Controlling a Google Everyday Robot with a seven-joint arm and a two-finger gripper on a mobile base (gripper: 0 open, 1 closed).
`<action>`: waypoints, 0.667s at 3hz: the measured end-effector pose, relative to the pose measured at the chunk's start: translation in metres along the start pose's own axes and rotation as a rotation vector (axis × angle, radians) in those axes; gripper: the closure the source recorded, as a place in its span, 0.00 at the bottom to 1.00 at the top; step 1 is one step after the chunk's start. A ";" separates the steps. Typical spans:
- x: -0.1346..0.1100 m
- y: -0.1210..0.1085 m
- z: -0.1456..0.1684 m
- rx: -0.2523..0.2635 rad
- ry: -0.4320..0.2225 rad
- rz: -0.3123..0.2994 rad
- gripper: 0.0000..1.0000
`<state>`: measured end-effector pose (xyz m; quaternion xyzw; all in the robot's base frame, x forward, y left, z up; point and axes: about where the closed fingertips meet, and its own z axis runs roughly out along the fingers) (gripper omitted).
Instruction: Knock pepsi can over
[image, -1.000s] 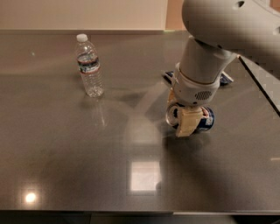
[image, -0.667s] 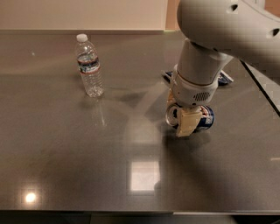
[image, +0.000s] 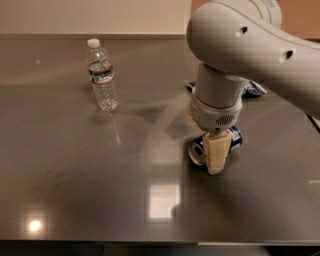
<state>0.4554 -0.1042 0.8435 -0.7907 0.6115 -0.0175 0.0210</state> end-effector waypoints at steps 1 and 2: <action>0.008 -0.001 0.009 -0.021 0.020 0.006 0.00; 0.008 -0.001 0.009 -0.021 0.020 0.006 0.00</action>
Offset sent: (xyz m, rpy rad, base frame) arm 0.0058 -0.0130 -0.0094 -0.0281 0.0363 -0.0145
